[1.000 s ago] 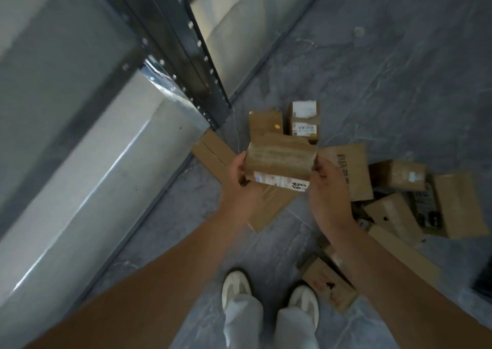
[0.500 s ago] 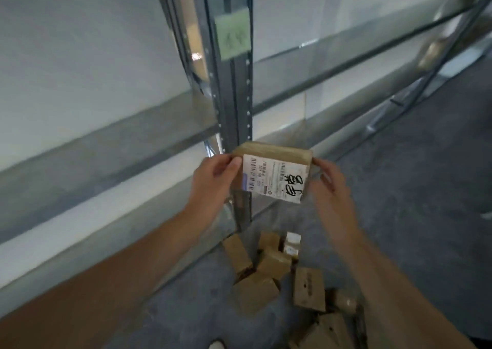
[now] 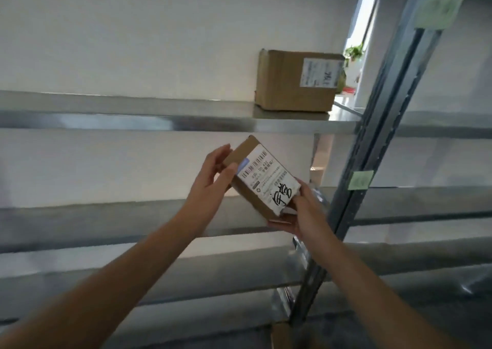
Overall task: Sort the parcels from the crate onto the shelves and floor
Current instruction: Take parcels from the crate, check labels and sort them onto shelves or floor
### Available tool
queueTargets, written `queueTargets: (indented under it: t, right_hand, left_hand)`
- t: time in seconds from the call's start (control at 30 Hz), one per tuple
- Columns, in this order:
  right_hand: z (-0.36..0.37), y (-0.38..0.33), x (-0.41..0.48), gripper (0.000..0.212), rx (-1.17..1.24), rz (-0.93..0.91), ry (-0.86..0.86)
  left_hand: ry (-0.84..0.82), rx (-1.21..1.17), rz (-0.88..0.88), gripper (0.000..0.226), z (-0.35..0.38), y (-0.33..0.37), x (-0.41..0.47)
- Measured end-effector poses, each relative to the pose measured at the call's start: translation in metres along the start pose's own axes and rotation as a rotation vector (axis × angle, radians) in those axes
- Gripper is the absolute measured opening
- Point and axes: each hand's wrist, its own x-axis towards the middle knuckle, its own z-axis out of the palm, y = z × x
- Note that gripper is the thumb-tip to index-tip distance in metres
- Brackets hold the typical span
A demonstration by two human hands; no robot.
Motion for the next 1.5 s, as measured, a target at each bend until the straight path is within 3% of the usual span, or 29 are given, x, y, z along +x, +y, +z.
queueTargets:
  t: [0.1, 0.27, 0.4, 0.6, 0.73, 0.8, 1.0, 1.2, 1.5]
  right_hand:
    - [0.079, -0.012, -0.014, 0.024, -0.008, 0.016, -0.119]
    - [0.224, -0.006, -0.053, 0.046, -0.096, 0.019, -0.344]
    - [0.347, 0.021, -0.102, 0.032, -0.132, 0.029, -0.559]
    - [0.502, 0.053, -0.176, 0.024, -0.157, 0.029, -0.862]
    - [0.576, 0.08, -0.214, 0.028, -0.19, 0.039, -0.987]
    - [0.604, 0.092, -0.225, 0.029, -0.203, 0.043, -1.051]
    - [0.679, 0.128, -0.235, 0.031, -0.234, 0.04, -1.262]
    - [0.765, 0.166, -0.2, 0.014, -0.262, 0.087, -1.365]
    - [0.884, 0.22, -0.11, 0.043, -0.297, 0.233, -1.401]
  left_hand:
    - [0.177, -0.051, -0.013, 0.028, -0.083, 0.013, -0.029]
    - [0.404, -0.022, -0.029, 0.033, -0.22, 0.024, -0.094]
    - [0.617, 0.124, -0.102, 0.05, -0.328, 0.028, -0.163]
    - [0.908, 0.011, -0.089, 0.053, -0.453, 0.041, -0.263]
    - [1.095, -0.007, -0.151, 0.035, -0.507, 0.03, -0.32]
    - [1.123, -0.027, -0.186, 0.035, -0.528, 0.025, -0.345]
    - [1.205, -0.024, -0.215, 0.063, -0.585, 0.025, -0.39]
    - [1.262, -0.013, -0.306, 0.063, -0.648, 0.005, -0.379]
    - [1.358, -0.024, -0.467, 0.071, -0.754, -0.056, -0.306]
